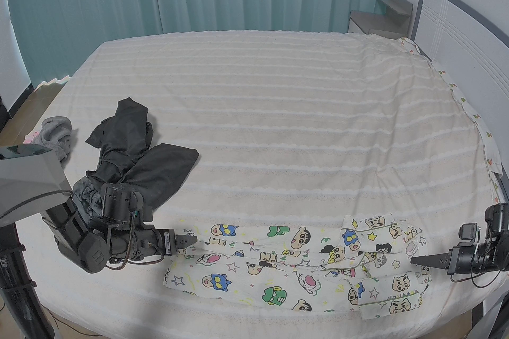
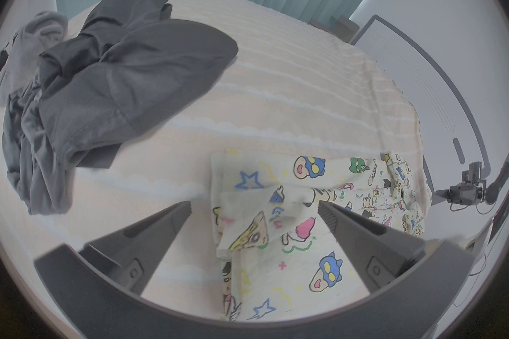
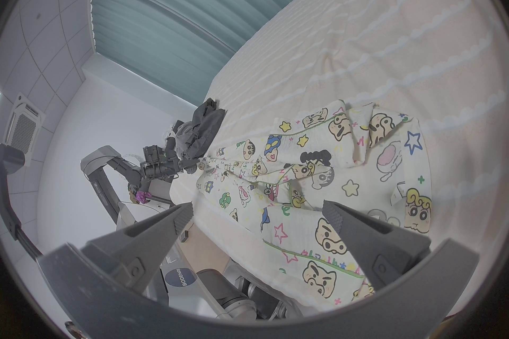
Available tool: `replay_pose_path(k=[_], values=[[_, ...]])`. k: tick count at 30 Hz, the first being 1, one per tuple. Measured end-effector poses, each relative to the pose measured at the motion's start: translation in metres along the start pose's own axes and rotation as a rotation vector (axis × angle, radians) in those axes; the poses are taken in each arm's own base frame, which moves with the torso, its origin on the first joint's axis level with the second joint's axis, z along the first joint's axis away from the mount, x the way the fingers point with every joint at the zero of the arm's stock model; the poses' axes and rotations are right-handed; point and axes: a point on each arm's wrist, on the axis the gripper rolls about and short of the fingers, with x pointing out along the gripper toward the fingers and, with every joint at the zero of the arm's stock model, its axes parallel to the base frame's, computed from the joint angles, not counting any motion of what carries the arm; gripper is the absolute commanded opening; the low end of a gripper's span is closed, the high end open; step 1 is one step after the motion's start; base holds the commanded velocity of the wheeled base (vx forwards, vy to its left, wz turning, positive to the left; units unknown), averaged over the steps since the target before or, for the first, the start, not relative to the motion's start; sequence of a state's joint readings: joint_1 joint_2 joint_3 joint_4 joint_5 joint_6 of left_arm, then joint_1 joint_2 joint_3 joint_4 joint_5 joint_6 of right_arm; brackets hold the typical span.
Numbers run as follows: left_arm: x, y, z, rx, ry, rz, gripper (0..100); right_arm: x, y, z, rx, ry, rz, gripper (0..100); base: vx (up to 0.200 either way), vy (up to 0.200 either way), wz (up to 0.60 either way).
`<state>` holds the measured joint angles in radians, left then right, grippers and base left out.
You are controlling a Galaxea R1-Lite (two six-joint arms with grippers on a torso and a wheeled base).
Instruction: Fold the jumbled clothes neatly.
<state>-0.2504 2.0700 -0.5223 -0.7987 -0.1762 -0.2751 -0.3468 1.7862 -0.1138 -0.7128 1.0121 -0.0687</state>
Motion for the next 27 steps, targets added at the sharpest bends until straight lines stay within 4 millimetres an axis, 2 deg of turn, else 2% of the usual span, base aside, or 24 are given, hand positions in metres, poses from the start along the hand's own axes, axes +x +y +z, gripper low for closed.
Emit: replay_pose_path(k=[9, 21, 27], values=[[-0.002, 0.004, -0.013, -0.067, 0.07, -0.05, 100, 0.0, 0.0, -0.001, 0.002, 0.002, 0.001, 100, 0.0, 0.0, 0.0], [0.033, 0.008, -0.01, -0.069, 0.087, -0.037, 100, 0.0, 0.001, -0.002, 0.002, 0.004, 0.019, 100, 0.0, 0.0, 0.0], [0.043, 0.009, -0.011, -0.068, 0.095, -0.038, 100, 0.0, 0.001, -0.002, 0.002, 0.004, 0.019, 100, 0.0, 0.0, 0.0]])
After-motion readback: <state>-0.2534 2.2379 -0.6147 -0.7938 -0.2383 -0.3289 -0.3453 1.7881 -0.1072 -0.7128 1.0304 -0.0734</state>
